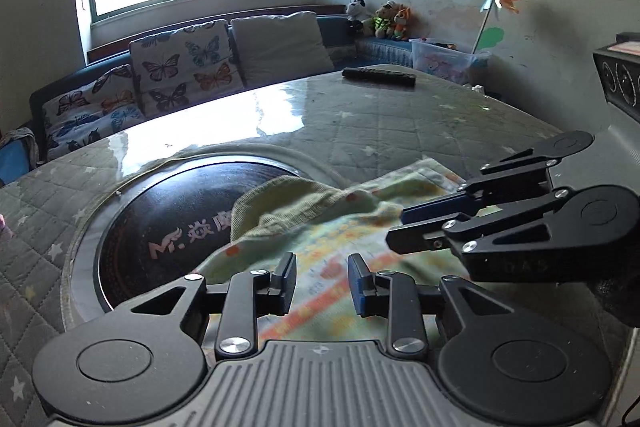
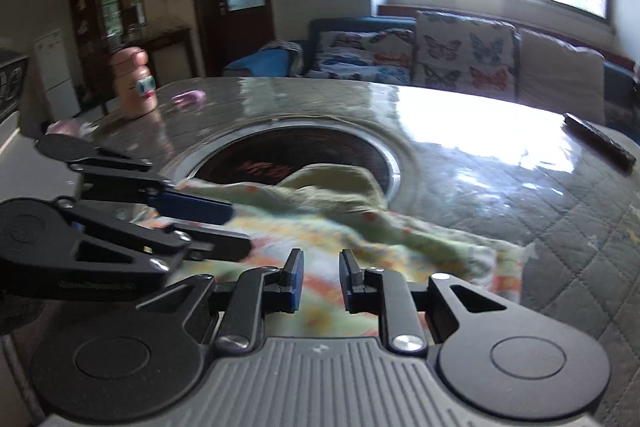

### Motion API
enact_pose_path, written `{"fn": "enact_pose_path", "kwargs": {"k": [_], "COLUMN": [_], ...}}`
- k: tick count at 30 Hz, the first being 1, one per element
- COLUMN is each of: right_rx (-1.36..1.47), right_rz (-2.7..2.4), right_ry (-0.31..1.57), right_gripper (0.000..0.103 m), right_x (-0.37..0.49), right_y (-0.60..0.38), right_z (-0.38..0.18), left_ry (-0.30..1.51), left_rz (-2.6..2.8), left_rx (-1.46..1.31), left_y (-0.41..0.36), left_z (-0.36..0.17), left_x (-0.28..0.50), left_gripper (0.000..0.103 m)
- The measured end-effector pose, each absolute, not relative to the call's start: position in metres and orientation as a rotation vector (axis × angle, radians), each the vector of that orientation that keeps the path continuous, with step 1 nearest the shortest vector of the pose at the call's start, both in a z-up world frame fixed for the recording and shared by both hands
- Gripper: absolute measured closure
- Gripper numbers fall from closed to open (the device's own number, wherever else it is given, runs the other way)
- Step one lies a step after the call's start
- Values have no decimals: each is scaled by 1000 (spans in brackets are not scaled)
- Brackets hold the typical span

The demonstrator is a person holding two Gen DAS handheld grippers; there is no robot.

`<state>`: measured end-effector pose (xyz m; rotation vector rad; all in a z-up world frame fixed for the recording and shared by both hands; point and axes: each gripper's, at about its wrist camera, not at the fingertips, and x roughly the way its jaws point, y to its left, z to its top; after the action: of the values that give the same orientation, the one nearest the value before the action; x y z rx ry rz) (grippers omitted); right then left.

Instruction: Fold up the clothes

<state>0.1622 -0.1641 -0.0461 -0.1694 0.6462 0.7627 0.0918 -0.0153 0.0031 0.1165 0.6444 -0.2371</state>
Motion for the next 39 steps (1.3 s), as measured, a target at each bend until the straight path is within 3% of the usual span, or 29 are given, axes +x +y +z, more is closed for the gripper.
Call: {"fn": "enact_pose_path", "kwargs": {"k": [1, 10, 29, 39], "right_rx": [-171, -225, -88, -44], "right_rz": [768, 758, 644, 591], "right_ry": [645, 594, 618, 613], "right_gripper": [76, 73, 64, 69], "right_x": [158, 120, 104, 113], "right_y": [-163, -156, -220, -240], "right_z": [-48, -62, -65, -57], "left_ry": [644, 648, 608, 594], "left_rz": [-237, -180, -129, -92], "left_rx": [122, 78, 50, 28], "left_y": [-17, -6, 1, 14], "left_z": [1, -16, -21, -19], "left_x": [88, 64, 43, 29], "left_gripper": [72, 57, 43, 37]}}
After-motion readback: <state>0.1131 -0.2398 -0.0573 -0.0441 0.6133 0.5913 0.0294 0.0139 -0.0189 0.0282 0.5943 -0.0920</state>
